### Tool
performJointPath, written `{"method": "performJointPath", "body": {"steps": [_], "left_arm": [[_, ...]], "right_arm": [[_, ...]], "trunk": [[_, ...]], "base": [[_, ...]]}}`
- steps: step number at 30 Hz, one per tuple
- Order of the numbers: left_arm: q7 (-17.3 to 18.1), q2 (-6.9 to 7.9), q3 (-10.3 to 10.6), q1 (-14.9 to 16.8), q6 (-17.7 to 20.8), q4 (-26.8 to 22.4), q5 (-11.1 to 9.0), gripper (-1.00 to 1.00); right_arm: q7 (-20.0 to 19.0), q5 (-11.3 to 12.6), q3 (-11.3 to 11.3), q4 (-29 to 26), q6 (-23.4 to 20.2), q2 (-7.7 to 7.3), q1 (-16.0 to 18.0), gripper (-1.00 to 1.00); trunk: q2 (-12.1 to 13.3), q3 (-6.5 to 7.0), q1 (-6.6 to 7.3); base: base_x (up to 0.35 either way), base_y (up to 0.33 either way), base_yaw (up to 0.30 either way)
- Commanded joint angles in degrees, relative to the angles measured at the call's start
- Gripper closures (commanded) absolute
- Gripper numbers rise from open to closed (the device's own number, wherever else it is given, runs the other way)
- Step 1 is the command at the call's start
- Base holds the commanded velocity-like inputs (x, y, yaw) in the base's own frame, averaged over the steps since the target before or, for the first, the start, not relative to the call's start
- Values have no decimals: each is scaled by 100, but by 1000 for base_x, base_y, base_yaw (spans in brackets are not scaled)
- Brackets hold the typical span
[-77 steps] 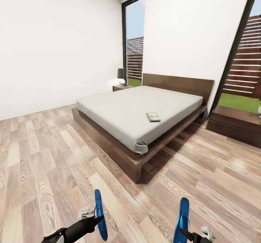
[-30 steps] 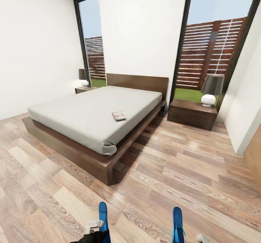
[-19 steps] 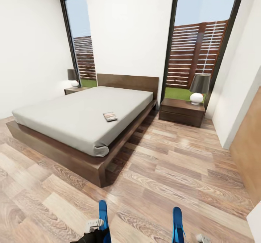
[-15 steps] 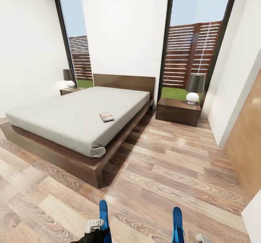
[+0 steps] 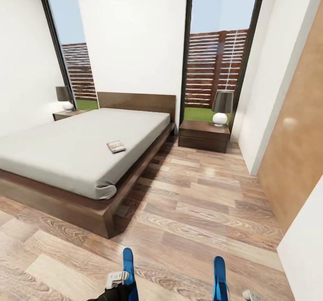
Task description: In the bedroom, move the book from the bed onto either nightstand, and place the two sandals side by side next to the bed.
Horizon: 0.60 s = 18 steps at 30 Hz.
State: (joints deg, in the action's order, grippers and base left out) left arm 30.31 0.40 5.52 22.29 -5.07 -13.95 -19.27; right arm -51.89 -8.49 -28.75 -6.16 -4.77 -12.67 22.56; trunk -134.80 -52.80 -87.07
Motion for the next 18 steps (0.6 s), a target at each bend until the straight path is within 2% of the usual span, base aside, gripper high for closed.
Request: {"method": "performJointPath", "body": {"steps": [1, 18], "left_arm": [[1, 4, 48, 3, -36, 6, -40, 100], [1, 4, 46, 3, -33, 6, -41, 100]], "right_arm": [[-16, -39, -51, -8, -59, 2, 3, 100], [-16, -39, -51, -8, -59, 2, 3, 100]], "trunk": [[-2, -5, 1], [-2, -5, 1]], "base": [[0, 0, -233], [0, 0, -233]]}}
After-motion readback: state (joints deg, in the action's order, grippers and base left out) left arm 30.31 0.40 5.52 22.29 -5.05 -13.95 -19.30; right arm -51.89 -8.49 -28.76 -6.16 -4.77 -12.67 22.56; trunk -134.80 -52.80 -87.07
